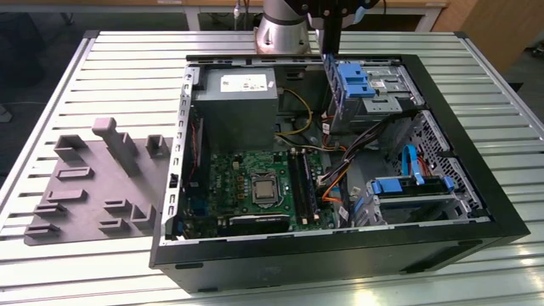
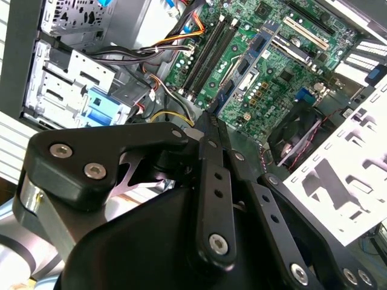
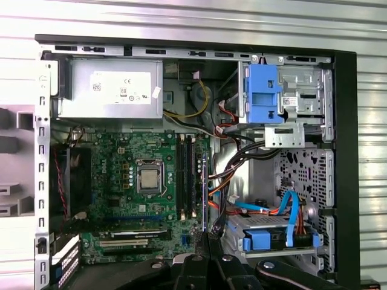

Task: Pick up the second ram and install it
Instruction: 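Insert the second ram into the second slot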

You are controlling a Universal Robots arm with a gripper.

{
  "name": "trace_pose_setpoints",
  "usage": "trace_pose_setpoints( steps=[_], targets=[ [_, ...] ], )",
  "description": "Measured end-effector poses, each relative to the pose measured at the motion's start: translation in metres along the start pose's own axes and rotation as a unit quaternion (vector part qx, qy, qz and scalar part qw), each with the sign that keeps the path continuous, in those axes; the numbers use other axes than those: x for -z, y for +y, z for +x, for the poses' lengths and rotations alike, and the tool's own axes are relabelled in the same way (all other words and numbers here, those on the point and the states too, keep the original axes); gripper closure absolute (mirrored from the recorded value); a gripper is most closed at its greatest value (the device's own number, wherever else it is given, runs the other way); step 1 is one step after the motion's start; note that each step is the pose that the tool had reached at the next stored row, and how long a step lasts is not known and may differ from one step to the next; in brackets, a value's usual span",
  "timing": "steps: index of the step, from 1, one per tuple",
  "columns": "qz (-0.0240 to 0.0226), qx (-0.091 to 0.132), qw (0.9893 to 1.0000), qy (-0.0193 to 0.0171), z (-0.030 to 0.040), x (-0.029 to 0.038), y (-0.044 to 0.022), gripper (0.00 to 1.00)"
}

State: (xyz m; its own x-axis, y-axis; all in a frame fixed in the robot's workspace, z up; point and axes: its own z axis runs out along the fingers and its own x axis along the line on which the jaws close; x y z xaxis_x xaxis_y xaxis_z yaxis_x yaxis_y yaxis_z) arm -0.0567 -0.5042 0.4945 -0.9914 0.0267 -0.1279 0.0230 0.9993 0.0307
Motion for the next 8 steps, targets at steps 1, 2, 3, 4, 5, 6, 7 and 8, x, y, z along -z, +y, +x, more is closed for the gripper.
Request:
trace_pose_setpoints(
  steps=[1,2,3,4,5,6,7,8],
  targets=[
    [0.0,0.0,1.0,0.0,0.0,-0.0002,0.0,0.89],
    [0.0,0.0,1.0,0.0,0.0001,-0.0005,0.0,0.89],
    [0.0,0.0,1.0,0.0,0.0001,-0.0007,0.0,0.89],
    [0.0,0.0,1.0,0.0,0.0001,-0.0009,0.0,0.89],
    [0.0,0.0,1.0,0.0,0.0001,-0.0011,0.0,0.89],
    [0.0,0.0,1.0,0.0,0.0002,-0.0013,-0.0001,0.89],
    [0.0,0.0,1.0,0.0,0.0002,-0.0014,-0.0001,0.89],
    [0.0,0.0,1.0,0.0,0.0002,-0.0018,-0.0001,0.89]
  ],
)
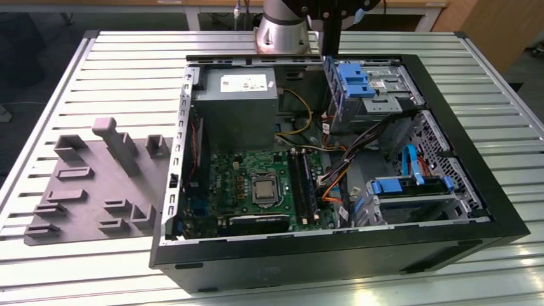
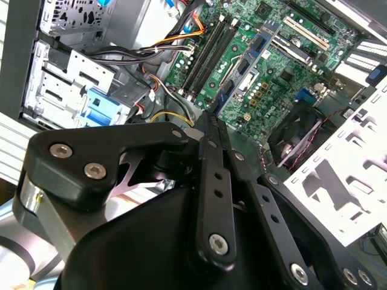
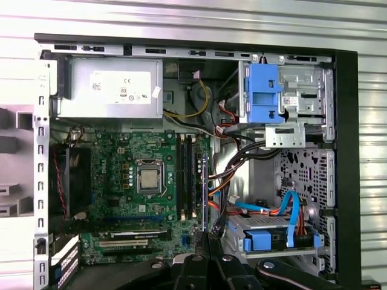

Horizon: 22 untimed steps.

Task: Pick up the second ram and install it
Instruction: 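Insert the second ram into the second slot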

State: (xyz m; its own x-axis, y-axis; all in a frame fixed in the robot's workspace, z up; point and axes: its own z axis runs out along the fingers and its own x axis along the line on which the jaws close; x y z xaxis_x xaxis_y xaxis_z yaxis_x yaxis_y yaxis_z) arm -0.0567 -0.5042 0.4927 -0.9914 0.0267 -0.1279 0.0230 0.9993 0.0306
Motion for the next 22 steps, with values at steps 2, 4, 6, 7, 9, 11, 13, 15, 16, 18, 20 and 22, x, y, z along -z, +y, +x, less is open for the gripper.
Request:
trace_pose_setpoints(
  steps=[2,4,6,7,9,11,13,15,16,18,20,22],
  targets=[
    [0.0,0.0,1.0,0.0,0.0001,-0.0006,0.0,0.89],
    [0.0,0.0,1.0,0.0,0.0001,-0.001,0.0,0.89],
    [0.0,0.0,1.0,0.0,0.0002,-0.0013,0.0,0.89],
    [0.0,0.0,1.0,0.0,0.0002,-0.0015,0.0,0.89],
    [0.0,0.0,1.0,0.0,0.0002,-0.0019,0.0,0.89],
    [0.0,0.0,1.0,0.0,0.0003,-0.0022,-0.0001,0.89],
    [0.0,0.0,1.0,0.0,0.0004,-0.0028,-0.0001,0.89],
    [0.0,0.0,1.0,0.0,0.0005,-0.0037,-0.0001,0.89],
    [0.0,0.0,1.0,0.0,0.0005,-0.0042,-0.0001,0.89],
    [0.0,0.0,1.0,0.0,0.0006,-0.005,-0.0001,0.89],
    [0.0,0.0,1.0,0.0,0.0007,-0.0057,-0.0002,0.89],
    [0.0,0.0,1.0,0.0,0.0008,-0.0063,-0.0002,0.89]
  ],
)
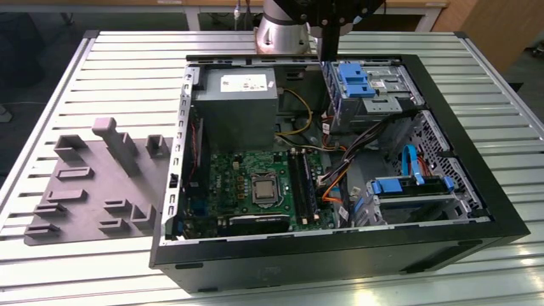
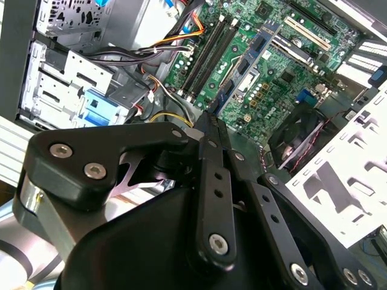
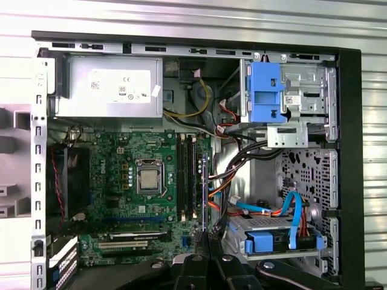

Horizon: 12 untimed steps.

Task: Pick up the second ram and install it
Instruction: 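Insert the second ram into the second slot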

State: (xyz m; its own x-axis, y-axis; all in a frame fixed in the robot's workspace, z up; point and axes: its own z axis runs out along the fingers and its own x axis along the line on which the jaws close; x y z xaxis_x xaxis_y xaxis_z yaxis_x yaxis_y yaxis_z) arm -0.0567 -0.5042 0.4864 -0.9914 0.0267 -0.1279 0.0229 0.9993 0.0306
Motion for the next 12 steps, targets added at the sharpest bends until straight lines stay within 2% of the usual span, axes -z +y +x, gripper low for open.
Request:
trace_pose_setpoints(
  steps=[12],
  targets=[
    [0.0,0.0,1.0,0.0,0.0003,-0.0024,-0.0001,0.89]
  ],
)
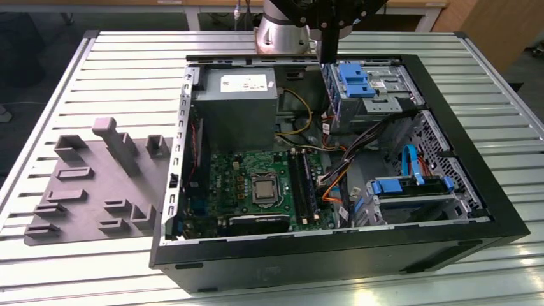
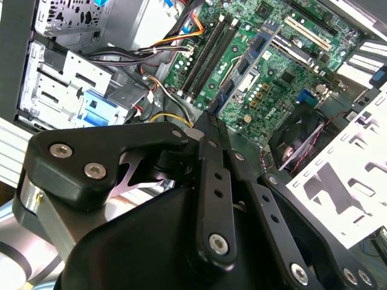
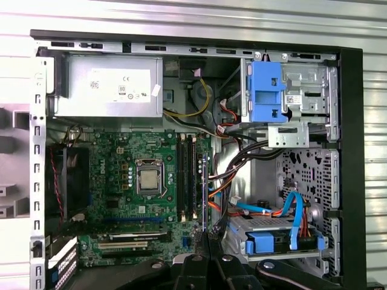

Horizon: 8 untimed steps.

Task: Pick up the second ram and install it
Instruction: 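Insert the second ram into the second slot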

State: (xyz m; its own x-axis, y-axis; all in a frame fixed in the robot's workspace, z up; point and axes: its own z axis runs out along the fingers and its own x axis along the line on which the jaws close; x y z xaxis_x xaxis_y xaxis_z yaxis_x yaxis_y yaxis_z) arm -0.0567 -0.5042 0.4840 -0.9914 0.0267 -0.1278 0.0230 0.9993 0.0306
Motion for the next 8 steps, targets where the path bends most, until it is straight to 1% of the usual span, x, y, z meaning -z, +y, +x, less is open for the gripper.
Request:
trace_pose_setpoints(
  steps=[5,8],
  targets=[
    [0.0,0.0,1.0,0.0,0.0001,-0.0006,0.0,0.89],
    [0.0007,0.0,1.0,0.0,0.0003,-0.0019,-0.0001,0.89]
  ],
)
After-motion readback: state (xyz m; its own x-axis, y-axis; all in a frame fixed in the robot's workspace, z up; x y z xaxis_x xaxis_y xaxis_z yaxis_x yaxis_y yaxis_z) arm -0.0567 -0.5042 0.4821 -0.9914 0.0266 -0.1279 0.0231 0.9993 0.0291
